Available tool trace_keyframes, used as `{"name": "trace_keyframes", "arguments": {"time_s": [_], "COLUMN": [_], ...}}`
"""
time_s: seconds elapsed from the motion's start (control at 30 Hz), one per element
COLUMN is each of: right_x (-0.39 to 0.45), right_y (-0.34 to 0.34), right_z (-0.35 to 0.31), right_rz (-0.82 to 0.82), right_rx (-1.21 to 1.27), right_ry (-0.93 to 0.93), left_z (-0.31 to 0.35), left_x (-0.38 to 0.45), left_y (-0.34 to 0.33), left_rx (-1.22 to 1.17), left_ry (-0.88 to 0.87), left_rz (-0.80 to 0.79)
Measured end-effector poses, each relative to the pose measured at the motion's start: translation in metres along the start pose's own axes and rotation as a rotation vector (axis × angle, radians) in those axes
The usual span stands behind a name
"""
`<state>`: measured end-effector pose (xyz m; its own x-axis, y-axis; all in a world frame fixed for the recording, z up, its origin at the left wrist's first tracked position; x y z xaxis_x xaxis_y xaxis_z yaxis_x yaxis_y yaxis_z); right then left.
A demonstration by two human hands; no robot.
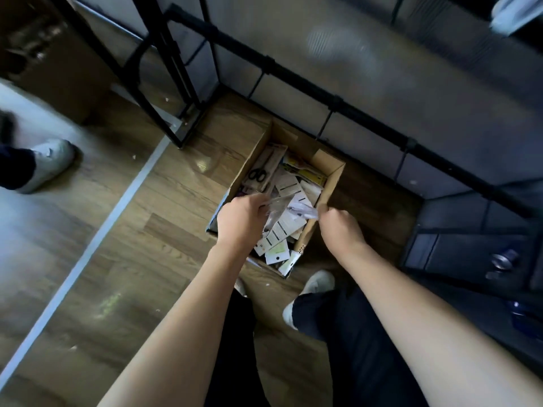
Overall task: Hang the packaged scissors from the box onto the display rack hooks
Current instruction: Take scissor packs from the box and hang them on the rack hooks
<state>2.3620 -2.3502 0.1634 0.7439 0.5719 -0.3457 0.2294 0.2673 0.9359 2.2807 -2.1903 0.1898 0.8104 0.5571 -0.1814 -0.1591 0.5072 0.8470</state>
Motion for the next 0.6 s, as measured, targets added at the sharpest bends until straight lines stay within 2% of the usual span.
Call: {"name": "trace_keyframes", "arguments": {"time_s": [0.43, 0.6], "right_x": [-0.075, -0.096], "right_y": [0.16, 0.211], "right_z": [-0.055, -0.062], "right_rz": [0.112, 0.188], "right_rx": [0.13, 0.2], "right_ry": [-0.096, -0.181], "left_z": [0.034, 0.061], "left_x": [-0.051, -0.057], "left_y": [0.181, 0.221], "left_rx": [-0.118, -0.194], "left_ry": [-0.038, -0.031], "left_rz": [0.284, 0.261]}}
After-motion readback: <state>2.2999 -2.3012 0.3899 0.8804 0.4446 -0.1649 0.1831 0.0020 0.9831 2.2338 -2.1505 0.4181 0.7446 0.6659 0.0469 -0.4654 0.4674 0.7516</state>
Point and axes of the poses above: each hand's wrist, its own x-axis towards the middle knuckle, its own y-axis out of the back of the hand, z = x × y, the point moved 3 cm from there along x, towards the middle knuckle, and after that the axes turned 11 degrees about z, right-handed, at the moved point
